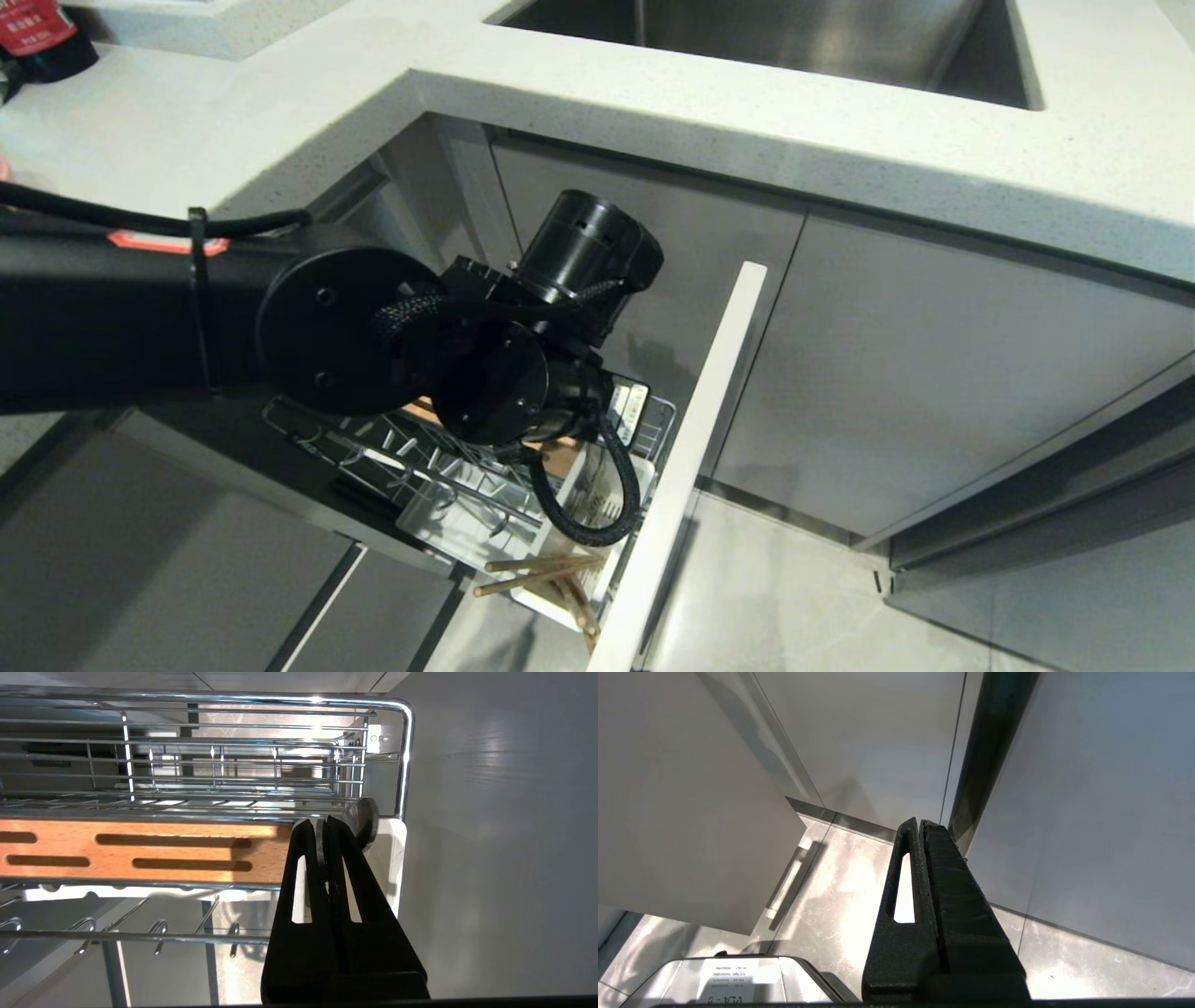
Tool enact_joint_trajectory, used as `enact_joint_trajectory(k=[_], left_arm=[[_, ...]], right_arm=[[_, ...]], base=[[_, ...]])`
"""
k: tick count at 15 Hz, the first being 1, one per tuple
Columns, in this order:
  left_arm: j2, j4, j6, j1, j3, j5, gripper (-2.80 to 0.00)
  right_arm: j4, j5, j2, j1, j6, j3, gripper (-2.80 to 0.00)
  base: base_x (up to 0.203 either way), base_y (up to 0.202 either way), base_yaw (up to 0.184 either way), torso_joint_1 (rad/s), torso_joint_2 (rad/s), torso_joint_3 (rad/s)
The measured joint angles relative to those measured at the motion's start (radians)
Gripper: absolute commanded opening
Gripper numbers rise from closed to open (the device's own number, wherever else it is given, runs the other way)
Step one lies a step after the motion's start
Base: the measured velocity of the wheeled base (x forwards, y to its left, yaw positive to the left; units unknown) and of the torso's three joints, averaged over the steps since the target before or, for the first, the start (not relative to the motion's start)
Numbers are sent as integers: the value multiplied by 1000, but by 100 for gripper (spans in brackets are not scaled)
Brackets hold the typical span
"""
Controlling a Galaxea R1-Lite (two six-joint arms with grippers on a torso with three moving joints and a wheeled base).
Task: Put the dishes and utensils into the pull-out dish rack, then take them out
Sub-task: Take the spoon out of the cupboard
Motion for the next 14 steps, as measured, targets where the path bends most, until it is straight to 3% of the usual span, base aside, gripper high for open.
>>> enact_joint_trajectory(k=[14], left_arm=[[-116, 8, 1, -11, -1, 27, -280]], right_arm=[[0, 0, 0, 0, 0, 0, -280]], base=[[0, 0, 0, 0, 0, 0]])
